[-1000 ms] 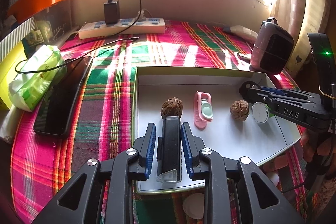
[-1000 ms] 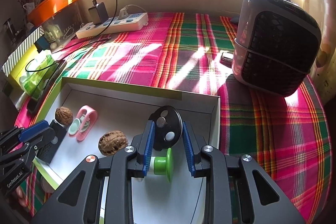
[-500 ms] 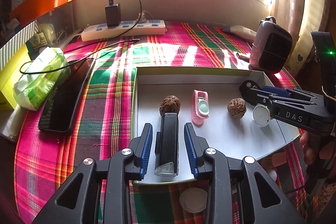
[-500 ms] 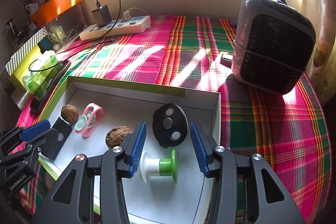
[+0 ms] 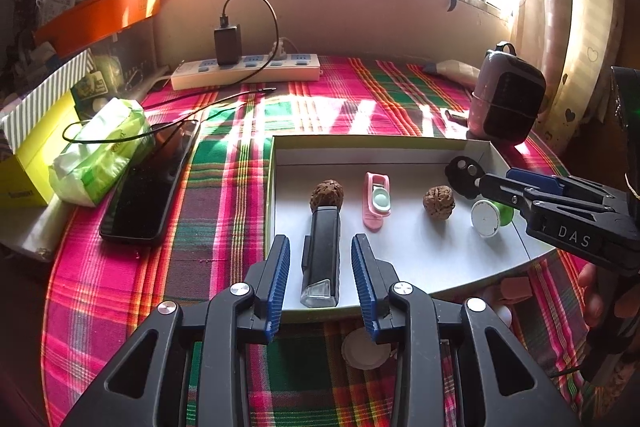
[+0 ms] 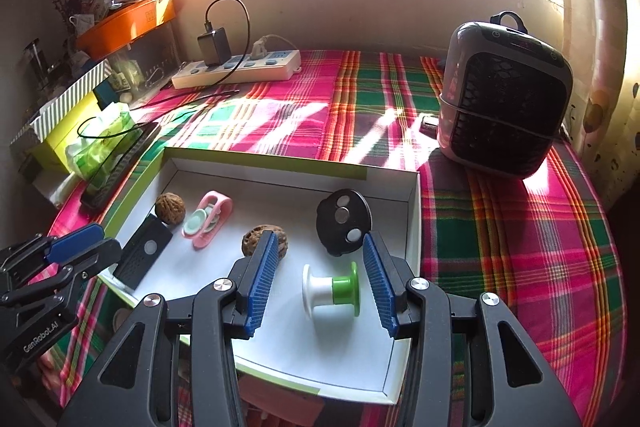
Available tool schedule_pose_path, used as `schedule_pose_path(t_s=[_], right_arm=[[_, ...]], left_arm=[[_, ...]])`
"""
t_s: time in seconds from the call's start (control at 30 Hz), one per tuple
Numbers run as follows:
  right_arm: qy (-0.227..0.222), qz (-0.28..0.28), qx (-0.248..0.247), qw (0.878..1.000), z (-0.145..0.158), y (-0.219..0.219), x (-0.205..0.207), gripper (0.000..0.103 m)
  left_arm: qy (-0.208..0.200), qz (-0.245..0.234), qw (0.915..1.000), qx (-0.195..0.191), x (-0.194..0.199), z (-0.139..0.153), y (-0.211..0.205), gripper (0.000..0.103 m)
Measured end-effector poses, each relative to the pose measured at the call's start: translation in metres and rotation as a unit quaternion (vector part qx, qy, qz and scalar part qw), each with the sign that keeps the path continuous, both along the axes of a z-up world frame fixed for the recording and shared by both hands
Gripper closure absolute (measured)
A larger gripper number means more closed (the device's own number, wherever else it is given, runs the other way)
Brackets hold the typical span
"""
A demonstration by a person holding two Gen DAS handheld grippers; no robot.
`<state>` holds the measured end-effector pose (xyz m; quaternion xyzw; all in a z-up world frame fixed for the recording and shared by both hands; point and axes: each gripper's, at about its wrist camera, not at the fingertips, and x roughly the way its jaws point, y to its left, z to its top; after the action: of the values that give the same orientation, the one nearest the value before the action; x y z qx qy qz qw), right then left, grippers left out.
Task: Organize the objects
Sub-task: 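Withdraw both grippers from the box toward the remaining objects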
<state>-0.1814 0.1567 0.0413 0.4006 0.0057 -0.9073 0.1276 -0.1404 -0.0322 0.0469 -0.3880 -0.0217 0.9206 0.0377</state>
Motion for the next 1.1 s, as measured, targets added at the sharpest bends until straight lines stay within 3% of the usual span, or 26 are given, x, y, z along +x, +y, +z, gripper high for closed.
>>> schedule_pose_path(t_s=[0.57,1.1], right_arm=[[0.022,-0.001,-0.011,1.000,0.005,-0.008,0.059,0.057],[-0.008,-0.016,-0.017,1.000,-0.020,-0.010,0.108,0.057]], left_arm=[[0.010,-0.002,0.9999,0.006,0.045,0.001,-0.006,0.072],[-0.015,-0.041,0.9979,0.047,0.065,-0.024,-0.011,0.069]])
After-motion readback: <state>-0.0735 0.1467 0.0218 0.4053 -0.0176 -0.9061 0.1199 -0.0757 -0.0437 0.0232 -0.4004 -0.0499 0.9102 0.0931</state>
